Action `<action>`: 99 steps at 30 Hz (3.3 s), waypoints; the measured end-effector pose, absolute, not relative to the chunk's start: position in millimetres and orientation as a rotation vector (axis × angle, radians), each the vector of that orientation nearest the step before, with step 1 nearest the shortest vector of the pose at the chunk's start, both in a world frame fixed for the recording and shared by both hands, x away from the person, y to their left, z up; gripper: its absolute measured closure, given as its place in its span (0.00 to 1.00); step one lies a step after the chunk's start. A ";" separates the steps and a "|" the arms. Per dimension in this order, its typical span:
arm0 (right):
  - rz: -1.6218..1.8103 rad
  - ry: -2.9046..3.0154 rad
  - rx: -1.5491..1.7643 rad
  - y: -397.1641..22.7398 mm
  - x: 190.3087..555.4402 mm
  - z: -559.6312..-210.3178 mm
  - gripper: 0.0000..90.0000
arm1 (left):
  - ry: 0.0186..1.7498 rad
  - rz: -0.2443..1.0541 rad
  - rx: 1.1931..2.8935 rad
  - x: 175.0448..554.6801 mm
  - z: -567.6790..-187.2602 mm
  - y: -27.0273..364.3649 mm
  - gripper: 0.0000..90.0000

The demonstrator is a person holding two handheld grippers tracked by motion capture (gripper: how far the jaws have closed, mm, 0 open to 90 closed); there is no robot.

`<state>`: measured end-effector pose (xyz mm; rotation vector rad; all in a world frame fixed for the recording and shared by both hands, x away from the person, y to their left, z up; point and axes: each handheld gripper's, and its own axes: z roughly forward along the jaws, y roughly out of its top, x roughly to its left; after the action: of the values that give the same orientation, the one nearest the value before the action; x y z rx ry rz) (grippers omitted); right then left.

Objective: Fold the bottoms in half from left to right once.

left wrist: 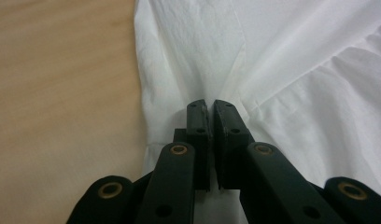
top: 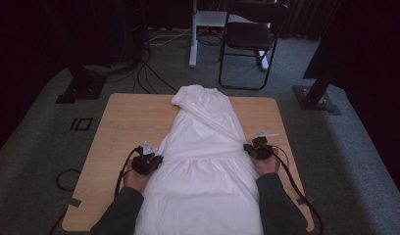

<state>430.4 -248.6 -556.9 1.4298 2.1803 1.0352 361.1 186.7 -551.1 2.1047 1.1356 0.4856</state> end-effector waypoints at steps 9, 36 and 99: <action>1.039 2.269 1.393 -260.7 338.5 -558.0 0.95 | 1.039 0.368 2.142 267.8 -554.1 191.2 0.94; 0.950 2.477 0.872 -136.9 408.3 -533.4 0.71 | 1.022 0.470 2.128 350.5 -555.1 157.1 0.89; 1.088 2.126 1.360 -218.6 459.9 -526.2 0.65 | 0.959 0.438 2.132 372.6 -557.8 114.7 0.70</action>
<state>459.9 -218.6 -526.2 1.3597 2.1264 1.0879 372.6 114.7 -557.8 2.1316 0.9587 0.4377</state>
